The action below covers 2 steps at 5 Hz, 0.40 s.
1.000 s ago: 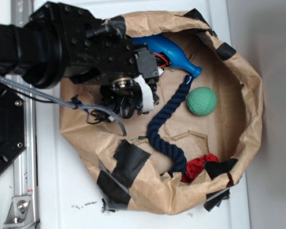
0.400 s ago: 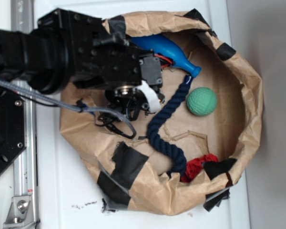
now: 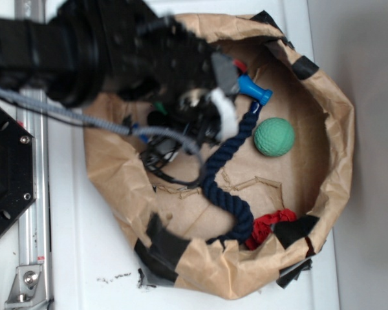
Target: Grab the green block.
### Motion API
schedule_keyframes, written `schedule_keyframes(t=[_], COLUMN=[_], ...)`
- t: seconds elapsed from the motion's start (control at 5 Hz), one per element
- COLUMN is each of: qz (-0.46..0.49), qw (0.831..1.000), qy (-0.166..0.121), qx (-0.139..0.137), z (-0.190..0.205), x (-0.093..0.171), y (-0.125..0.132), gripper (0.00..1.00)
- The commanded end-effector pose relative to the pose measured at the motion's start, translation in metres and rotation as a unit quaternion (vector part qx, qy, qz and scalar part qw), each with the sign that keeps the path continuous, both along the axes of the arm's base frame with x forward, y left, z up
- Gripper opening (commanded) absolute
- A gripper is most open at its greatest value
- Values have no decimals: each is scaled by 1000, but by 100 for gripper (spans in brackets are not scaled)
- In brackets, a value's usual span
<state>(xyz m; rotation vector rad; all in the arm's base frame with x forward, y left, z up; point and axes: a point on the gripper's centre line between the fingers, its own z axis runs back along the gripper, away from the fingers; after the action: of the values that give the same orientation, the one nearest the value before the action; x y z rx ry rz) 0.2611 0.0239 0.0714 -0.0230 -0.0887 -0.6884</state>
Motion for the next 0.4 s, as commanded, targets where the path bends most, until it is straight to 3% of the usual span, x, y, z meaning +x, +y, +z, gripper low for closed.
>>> schedule_keyframes(t=[0.0,0.2], qz=[83,183], qw=[996,982], qy=[-36,-43], qx=[7,-6], z=[74,75], x=[13,8], y=[-24,-31], gripper=[0,0])
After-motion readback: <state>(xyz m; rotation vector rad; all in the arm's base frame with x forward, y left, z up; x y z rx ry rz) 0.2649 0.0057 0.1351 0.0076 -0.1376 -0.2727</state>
